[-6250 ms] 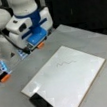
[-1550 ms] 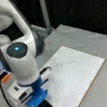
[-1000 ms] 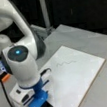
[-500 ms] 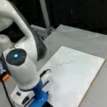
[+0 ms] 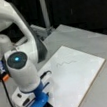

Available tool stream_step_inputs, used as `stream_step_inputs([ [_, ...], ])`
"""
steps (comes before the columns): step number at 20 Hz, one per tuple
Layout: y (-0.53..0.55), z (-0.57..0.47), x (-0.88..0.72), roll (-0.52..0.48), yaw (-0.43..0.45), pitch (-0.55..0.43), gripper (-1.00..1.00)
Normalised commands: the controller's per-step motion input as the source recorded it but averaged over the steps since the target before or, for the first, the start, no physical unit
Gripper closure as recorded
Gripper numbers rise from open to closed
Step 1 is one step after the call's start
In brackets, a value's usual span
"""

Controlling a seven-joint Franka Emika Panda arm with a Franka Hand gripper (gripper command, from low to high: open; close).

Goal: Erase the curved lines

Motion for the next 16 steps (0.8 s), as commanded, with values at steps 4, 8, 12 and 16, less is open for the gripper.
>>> stream_step_inputs([
  [4, -0.07, -0.07, -0.04, 0.051, 0.002, -0.09, 1.0],
  [8, -0.06, -0.06, -0.04, 0.056, -0.003, -0.096, 1.0],
  [12, -0.02, -0.07, -0.05, 0.058, -0.013, -0.105, 1.0],
  [16, 0.01, -0.09, -0.05, 0.045, -0.037, -0.127, 1.0],
])
